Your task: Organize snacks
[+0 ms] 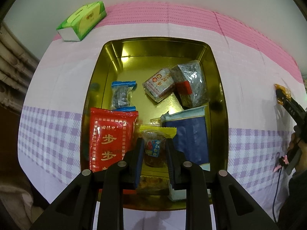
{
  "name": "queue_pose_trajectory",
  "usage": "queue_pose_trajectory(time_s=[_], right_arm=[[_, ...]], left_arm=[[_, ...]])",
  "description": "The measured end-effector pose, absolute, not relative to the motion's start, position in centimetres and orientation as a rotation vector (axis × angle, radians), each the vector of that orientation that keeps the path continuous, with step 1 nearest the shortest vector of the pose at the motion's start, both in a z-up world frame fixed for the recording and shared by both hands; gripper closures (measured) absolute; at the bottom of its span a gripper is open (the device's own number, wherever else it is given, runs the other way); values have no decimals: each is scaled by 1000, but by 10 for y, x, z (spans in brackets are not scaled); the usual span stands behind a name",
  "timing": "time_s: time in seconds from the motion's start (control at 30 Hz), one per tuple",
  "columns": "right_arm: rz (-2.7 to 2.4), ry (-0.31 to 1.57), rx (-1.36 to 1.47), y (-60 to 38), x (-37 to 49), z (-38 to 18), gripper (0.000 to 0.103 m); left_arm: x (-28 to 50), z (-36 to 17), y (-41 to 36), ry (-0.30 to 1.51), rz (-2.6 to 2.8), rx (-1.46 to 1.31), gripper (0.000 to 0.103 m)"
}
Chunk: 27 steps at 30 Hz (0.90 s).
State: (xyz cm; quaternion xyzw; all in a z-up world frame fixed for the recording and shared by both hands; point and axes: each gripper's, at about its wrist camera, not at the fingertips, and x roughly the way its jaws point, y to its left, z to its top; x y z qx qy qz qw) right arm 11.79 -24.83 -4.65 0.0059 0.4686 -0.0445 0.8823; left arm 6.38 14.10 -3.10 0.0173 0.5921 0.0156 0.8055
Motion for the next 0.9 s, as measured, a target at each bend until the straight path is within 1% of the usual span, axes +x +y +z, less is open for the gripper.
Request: queue_pose_trajectory(time_s=[0.23,0.47,0.9], right_arm=[[-93,976,7,-250,119,-48,50],[-93,976,5,-250,119,-47,50],[-94,976,2,-250,119,-48,50]], left_arm=[[63,-27,138,1245,48,67,78],[59,-12,135,1184,55,101,78],[43,17,154,1042,118,57,77]])
